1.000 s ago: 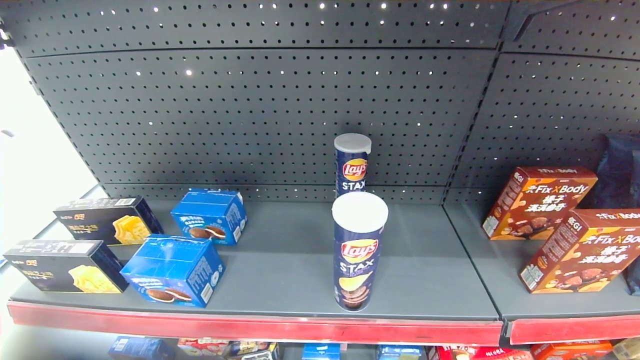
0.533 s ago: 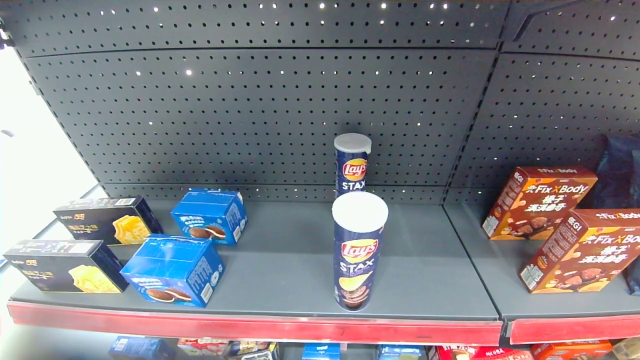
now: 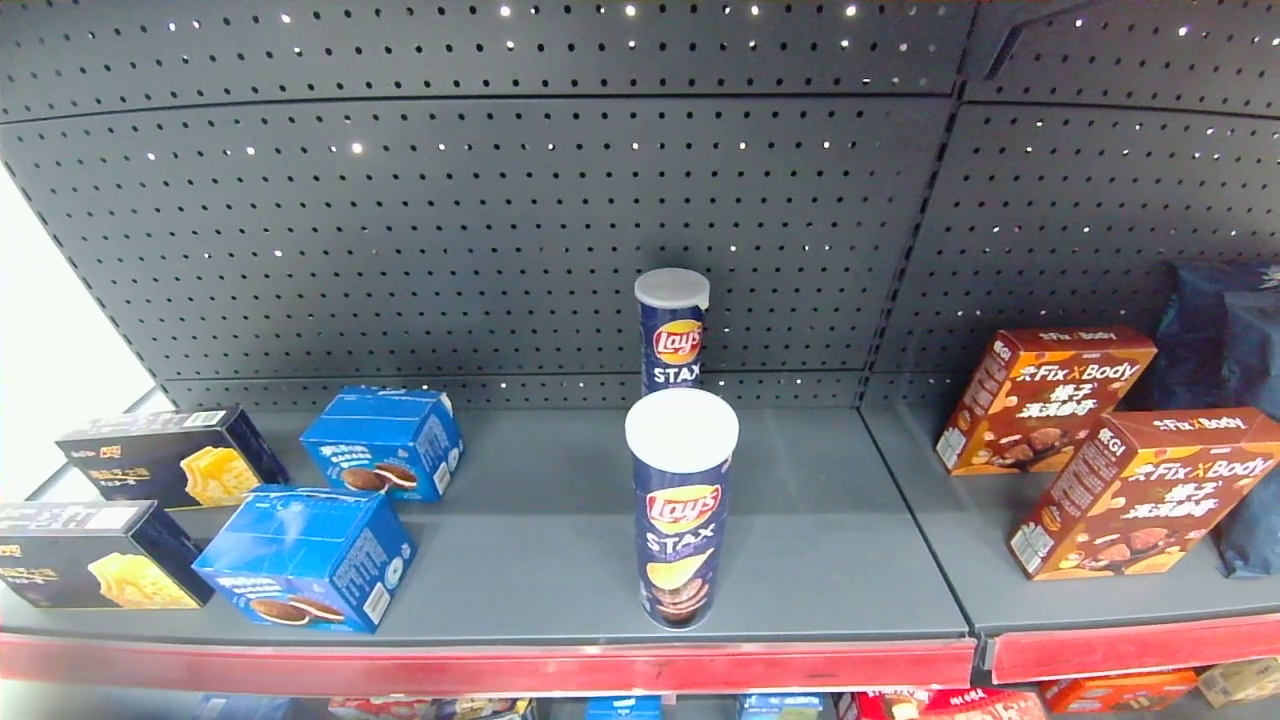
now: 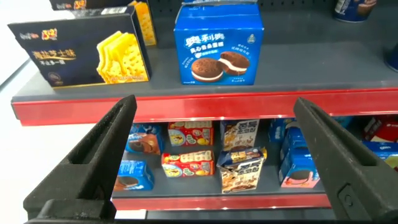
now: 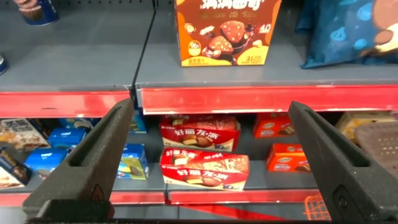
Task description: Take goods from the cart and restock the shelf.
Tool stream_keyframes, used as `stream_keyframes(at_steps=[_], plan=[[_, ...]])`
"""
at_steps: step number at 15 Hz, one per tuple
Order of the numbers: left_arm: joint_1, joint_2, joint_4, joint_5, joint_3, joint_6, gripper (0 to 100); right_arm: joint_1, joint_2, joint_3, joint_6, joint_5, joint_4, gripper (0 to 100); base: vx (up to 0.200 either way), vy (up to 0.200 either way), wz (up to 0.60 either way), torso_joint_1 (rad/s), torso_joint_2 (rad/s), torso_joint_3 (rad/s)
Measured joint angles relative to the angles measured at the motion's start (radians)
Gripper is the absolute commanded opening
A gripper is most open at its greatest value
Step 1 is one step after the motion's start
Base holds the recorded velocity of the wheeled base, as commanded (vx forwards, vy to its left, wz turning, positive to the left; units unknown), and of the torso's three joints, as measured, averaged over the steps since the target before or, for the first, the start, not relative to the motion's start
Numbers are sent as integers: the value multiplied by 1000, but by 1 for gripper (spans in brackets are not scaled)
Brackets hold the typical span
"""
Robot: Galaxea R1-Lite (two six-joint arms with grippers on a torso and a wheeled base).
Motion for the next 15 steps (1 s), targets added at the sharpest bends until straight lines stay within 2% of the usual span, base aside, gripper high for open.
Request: stream_keyframes(at_steps=[15], plan=[[0,0,-1,3,0,-1,100,1,0,0,1,-1,1,100,0,0,0,0,0,0]])
